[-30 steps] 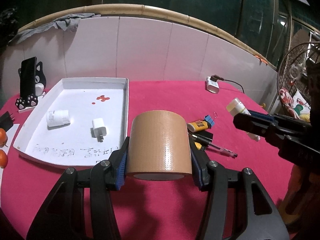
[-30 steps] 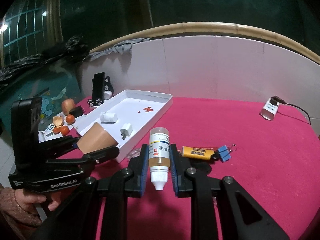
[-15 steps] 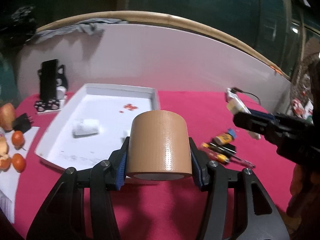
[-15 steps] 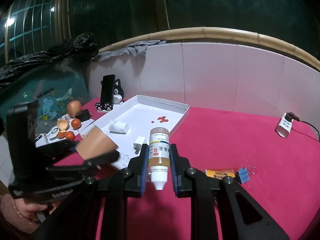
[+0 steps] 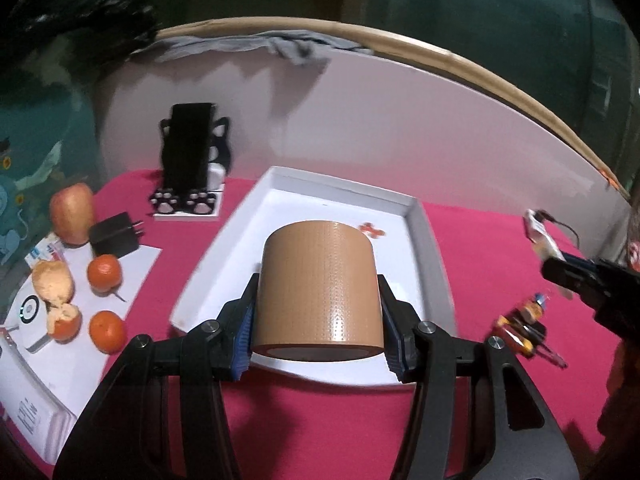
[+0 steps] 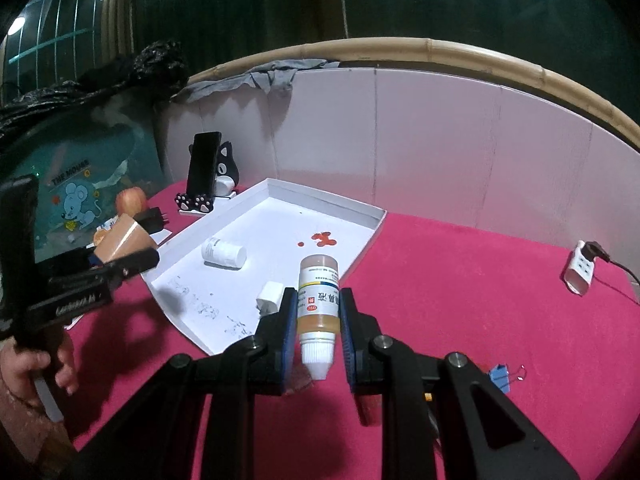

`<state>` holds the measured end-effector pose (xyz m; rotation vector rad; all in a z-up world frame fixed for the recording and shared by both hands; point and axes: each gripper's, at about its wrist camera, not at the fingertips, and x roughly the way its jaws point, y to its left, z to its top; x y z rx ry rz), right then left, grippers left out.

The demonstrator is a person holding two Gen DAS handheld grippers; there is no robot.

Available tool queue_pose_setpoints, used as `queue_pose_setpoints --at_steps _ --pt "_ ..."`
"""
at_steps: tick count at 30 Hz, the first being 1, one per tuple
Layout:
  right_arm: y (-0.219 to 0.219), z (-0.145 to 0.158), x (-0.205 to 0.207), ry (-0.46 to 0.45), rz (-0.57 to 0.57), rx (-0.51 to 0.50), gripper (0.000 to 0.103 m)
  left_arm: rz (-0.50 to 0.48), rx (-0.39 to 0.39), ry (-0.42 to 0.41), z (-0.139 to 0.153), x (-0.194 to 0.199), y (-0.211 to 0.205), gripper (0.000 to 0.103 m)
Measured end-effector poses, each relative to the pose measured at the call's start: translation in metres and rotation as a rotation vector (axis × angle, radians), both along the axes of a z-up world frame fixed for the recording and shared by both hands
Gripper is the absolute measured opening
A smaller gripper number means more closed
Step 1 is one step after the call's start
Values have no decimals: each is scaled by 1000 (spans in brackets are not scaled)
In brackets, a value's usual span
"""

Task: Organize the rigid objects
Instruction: 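Carry the dropper bottle in the right tool while the left tool carries the tape roll to the tray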

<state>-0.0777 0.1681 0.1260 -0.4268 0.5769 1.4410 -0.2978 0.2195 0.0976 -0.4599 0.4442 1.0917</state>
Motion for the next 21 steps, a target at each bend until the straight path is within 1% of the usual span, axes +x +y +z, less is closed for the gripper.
queue_pose_setpoints --at_steps 2,6,8,13,18,21 --pt "7 1 -3 -8 5 -2 19 21 -11 0 -1 -7 11 52" --pt "23 1 -5 24 13 -17 19 48 -36 4 -3 -15 30 52" --pt "33 1 -8 25 18 -23 19 56 -49 14 -4 -15 38 52" --pt "52 -5 -14 29 19 -51 19 52 -66 49 -10 0 51 52" --pt "75 -20 -17 40 7 -93 19 39 -100 86 -19 26 69 52" --pt "89 -31 -20 27 1 -121 19 35 -124 114 -26 38 79 52"
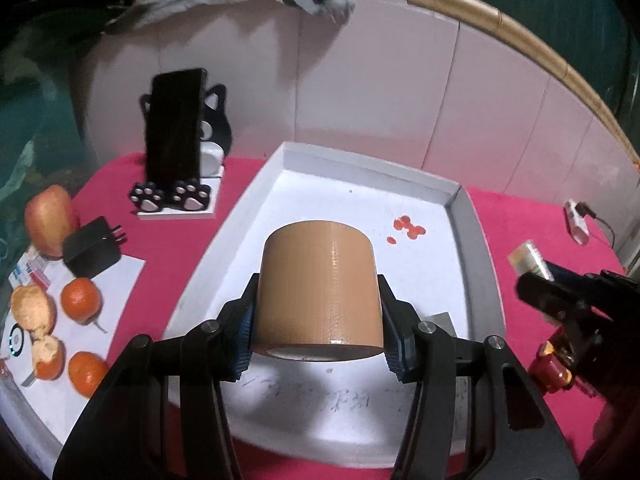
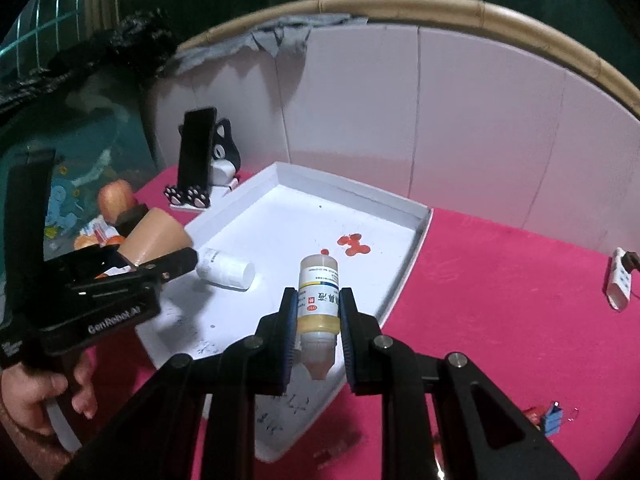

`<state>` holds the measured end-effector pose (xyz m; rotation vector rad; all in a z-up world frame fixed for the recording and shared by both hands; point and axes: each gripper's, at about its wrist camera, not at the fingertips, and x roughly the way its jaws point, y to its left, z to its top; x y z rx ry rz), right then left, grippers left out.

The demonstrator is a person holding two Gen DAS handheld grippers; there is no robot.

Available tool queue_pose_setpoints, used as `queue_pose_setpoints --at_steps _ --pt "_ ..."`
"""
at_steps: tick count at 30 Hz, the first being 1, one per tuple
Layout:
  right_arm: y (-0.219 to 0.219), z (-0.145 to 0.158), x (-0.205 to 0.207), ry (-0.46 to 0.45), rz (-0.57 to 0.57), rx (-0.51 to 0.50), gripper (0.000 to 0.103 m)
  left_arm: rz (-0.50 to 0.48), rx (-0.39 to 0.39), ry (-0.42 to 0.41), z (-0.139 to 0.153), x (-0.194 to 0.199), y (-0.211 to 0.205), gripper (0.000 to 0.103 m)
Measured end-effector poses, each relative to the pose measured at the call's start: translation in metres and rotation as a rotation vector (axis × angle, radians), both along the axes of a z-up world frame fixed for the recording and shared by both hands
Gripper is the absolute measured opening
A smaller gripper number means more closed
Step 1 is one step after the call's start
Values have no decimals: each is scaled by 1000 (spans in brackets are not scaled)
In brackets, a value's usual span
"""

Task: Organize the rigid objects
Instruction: 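Carry the dropper bottle in the right tool while the left tool carries the tape roll to the tray, then release the dropper bottle from the right tool while the left tool releases the tape roll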

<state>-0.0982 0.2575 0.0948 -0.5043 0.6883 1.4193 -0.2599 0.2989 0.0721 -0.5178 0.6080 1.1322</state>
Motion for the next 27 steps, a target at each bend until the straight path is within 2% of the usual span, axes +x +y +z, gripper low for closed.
queue_pose_setpoints --at_steps 14,18,21,23,24,25,27 --pt "37 -47 -7 -36 -20 -120 19 36 -76 90 -29 18 21 52" --pt "39 -52 -8 -41 -19 -122 20 36 -97 89 -30 17 26 52" --pt "37 -51 -9 -52 -24 -103 21 43 -84 80 -27 15 25 53" --pt "36 -50 -10 -53 -31 -90 41 64 -60 92 -23 15 22 53" --pt "35 -49 -11 -53 -32 -80 66 72 -48 91 -20 14 21 53" --pt "34 -48 -11 -54 -32 -68 85 81 -35 81 -16 12 20 54" --pt "29 -44 -14 -67 -32 -40 87 92 -21 63 -9 8 17 73"
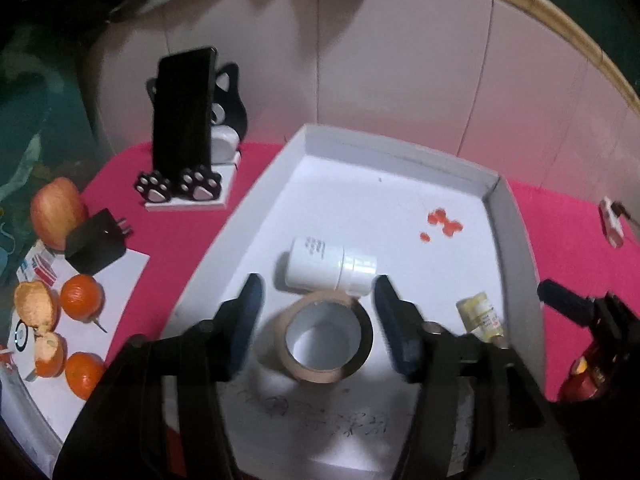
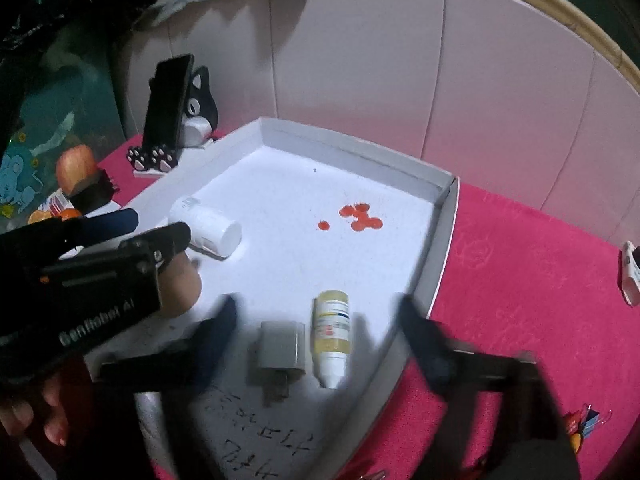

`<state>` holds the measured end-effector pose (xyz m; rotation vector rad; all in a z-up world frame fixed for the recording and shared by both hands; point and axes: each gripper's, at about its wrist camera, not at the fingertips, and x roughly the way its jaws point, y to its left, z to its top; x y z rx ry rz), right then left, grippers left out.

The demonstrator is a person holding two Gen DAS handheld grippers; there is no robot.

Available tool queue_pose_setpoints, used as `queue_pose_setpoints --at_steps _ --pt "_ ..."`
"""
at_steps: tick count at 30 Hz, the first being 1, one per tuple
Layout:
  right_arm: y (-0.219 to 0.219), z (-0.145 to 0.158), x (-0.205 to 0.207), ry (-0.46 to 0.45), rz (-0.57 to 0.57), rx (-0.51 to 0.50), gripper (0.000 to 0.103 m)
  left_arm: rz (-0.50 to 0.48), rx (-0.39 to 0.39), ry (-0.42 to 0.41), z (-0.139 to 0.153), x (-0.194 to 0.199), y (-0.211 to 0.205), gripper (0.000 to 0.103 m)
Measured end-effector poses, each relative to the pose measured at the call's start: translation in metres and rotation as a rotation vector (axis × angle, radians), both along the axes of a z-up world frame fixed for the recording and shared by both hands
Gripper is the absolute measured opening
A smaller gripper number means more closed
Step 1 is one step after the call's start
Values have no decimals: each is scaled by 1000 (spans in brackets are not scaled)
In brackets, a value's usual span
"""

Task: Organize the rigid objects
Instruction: 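Release the dropper bottle from the right tool while the left tool releases the tape roll, then lift both open tools away from the tray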

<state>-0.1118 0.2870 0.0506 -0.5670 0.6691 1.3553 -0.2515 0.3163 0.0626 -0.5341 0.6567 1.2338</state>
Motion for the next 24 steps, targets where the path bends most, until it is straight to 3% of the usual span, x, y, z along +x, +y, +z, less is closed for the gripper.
queue_pose_setpoints --at_steps 1,3,6,10,24 --pt "-1 1 -1 -8 5 6 87 10 13 -5 4 -2 -1 90" --pt "-6 5 -5 -29 13 24 87 35 47 -11 11 -7 -6 103" --pt "-16 12 -9 -63 21 59 89 53 89 -24 21 -13 -15 103" --pt "-30 21 -15 -88 27 105 103 65 124 -34 28 -17 -25 103" --pt "-59 38 -11 -74 18 172 103 31 176 -89 51 -12 -58 103"
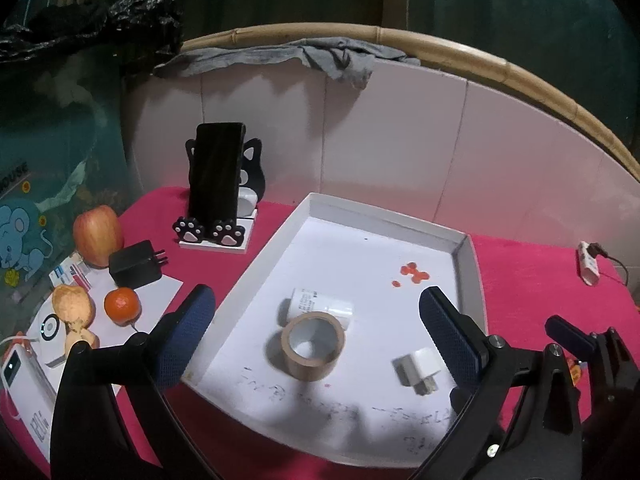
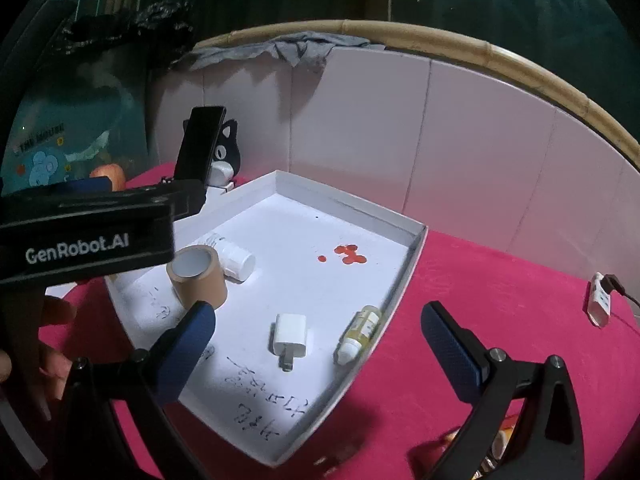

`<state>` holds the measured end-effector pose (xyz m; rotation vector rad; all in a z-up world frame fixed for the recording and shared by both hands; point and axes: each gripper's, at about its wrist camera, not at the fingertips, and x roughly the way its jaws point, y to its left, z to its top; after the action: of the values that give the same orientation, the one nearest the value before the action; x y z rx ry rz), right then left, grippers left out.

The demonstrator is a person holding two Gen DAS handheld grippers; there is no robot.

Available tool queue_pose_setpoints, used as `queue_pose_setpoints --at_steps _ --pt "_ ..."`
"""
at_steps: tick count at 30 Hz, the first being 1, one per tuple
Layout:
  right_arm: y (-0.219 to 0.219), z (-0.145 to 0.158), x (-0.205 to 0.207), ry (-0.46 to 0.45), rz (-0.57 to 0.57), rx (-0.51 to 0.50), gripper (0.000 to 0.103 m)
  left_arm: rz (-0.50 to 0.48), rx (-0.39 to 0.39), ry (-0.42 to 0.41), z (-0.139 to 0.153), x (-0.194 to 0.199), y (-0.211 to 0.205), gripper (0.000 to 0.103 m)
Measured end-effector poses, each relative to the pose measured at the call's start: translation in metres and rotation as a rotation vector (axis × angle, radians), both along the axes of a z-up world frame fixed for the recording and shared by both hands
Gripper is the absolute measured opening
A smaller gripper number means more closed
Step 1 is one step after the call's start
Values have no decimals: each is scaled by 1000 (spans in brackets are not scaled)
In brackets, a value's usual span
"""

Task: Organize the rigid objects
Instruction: 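Lift both open tools away from the tray, then move both open tools toward the pen and lighters on the pink cloth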

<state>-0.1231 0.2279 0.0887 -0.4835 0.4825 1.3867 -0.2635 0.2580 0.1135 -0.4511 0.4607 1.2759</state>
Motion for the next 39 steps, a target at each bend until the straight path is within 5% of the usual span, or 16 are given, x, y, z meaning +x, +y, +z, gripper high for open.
queue_pose_setpoints --at_steps 7,13,18,23,31,35,39 --pt "-37 17 24 -13 -75 78 103 -39 26 -14 10 10 -18 103" --pt "-77 28 55 -86 -248 129 103 -81 44 -12 16 23 -31 103" --pt "-113 31 94 16 -285 166 103 -110 53 1 19 35 -41 103" --pt "-144 25 130 16 -367 171 103 -160 52 -3 19 45 -51 103" --pt "-180 -5 189 129 -508 104 103 -336 -27 -14 -4 84 -71 103" --pt "-182 -21 192 135 -513 35 103 -445 -81 13 -23 111 -85 103" --pt "-179 -37 200 255 -469 2 103 -599 -147 37 -43 136 -107 103"
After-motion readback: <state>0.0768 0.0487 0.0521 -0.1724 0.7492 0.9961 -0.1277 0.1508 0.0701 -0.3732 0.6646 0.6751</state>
